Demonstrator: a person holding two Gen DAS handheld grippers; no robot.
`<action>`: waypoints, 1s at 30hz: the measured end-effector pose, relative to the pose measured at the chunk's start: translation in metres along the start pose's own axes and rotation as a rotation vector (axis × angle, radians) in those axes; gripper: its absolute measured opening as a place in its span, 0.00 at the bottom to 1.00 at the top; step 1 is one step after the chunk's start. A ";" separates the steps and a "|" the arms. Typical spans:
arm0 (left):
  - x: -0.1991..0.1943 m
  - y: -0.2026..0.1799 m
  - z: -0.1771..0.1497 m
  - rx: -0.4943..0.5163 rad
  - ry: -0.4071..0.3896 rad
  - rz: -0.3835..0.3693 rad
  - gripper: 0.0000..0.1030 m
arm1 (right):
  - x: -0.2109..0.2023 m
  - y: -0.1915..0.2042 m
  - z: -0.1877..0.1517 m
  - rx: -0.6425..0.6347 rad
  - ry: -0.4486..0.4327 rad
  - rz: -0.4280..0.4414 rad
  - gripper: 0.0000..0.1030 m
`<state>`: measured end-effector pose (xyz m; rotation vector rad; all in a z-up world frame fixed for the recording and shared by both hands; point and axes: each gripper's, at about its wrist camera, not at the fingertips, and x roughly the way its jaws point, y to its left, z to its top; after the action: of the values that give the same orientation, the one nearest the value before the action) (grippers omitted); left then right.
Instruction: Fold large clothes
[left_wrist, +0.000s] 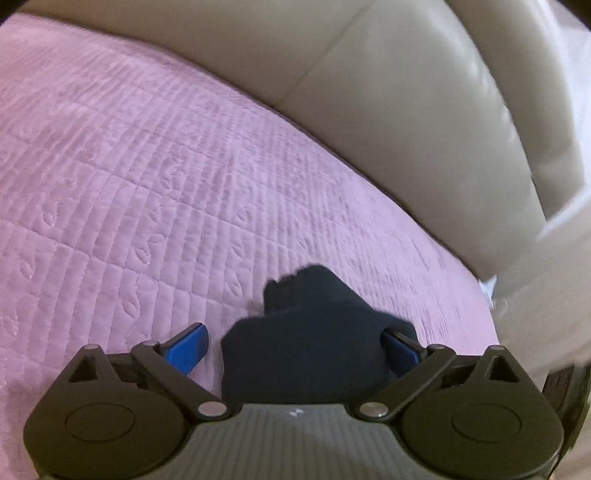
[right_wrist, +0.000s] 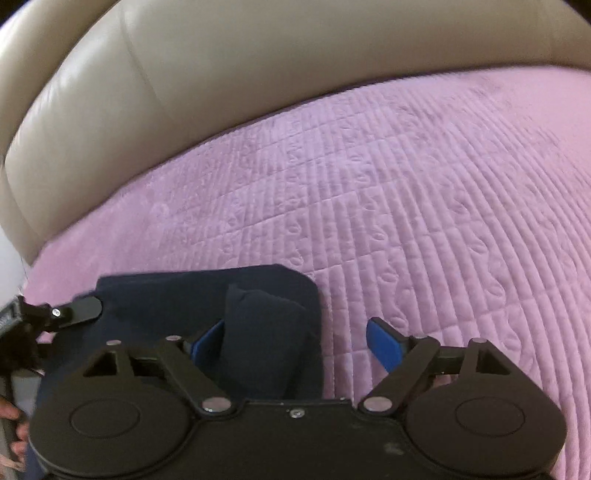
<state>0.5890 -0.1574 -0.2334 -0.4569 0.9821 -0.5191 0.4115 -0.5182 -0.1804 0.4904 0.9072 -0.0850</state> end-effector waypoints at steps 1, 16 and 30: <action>-0.003 0.000 0.003 -0.011 -0.004 0.011 0.97 | -0.009 0.000 0.002 -0.003 -0.012 -0.025 0.96; -0.100 -0.023 -0.030 0.173 0.276 -0.051 1.00 | -0.091 0.025 -0.047 -0.127 0.231 0.166 0.99; -0.063 -0.005 -0.063 0.096 0.384 -0.132 1.00 | -0.032 -0.036 -0.065 -0.017 0.273 0.448 1.00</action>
<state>0.5047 -0.1310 -0.2192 -0.3434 1.2938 -0.7891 0.3337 -0.5258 -0.2026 0.6900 1.0422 0.4058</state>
